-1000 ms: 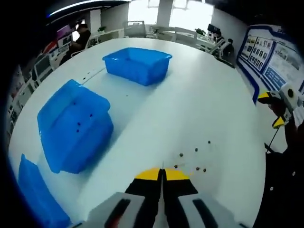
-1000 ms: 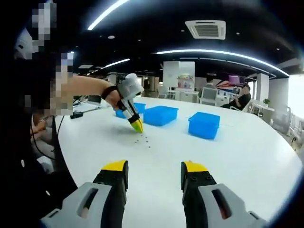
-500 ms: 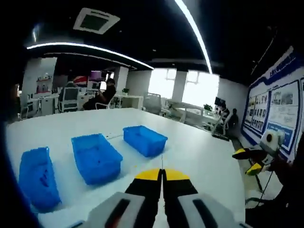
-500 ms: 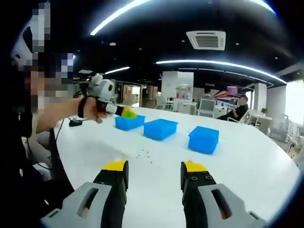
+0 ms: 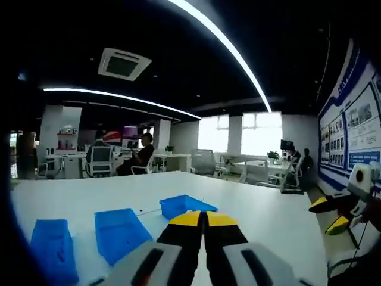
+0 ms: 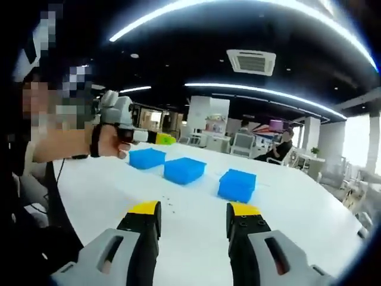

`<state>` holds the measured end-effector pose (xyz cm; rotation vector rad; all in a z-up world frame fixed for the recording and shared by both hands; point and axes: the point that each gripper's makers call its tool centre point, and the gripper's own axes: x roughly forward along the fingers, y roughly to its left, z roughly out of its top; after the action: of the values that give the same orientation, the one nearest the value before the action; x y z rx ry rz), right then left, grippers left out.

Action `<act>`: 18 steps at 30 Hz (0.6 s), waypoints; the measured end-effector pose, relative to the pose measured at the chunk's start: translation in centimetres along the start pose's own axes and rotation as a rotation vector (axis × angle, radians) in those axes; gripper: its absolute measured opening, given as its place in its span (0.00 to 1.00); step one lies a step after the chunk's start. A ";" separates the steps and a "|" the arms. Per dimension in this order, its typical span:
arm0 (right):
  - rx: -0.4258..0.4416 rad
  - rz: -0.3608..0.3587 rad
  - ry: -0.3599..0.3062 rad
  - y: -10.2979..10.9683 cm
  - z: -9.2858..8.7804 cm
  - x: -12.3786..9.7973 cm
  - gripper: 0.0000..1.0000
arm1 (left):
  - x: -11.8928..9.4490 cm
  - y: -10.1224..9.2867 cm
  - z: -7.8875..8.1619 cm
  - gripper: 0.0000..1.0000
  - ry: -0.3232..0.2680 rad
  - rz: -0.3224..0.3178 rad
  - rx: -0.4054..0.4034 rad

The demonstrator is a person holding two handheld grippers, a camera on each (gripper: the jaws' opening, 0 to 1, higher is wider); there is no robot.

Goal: Pick up the resistors one by one and place each resistor into its matching bin, sorting the parts by color and model until every resistor is separated into the correct bin for its type

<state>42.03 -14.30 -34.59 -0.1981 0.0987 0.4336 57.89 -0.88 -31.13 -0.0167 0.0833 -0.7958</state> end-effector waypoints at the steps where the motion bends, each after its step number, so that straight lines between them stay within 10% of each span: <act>1: 0.011 -0.010 0.003 -0.3 0.0 -0.1 0.45 | 1.2 -0.1 0.3 0.05 -0.009 -0.001 0.011; 18: 0.040 -0.091 0.009 -3.0 -1.0 -2.0 0.45 | 18.7 0.6 1.5 0.05 0.064 0.008 -0.005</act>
<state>41.44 -17.98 -34.77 -0.1650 0.1067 0.3394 71.44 -13.80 -30.91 0.0050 0.1461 -0.7887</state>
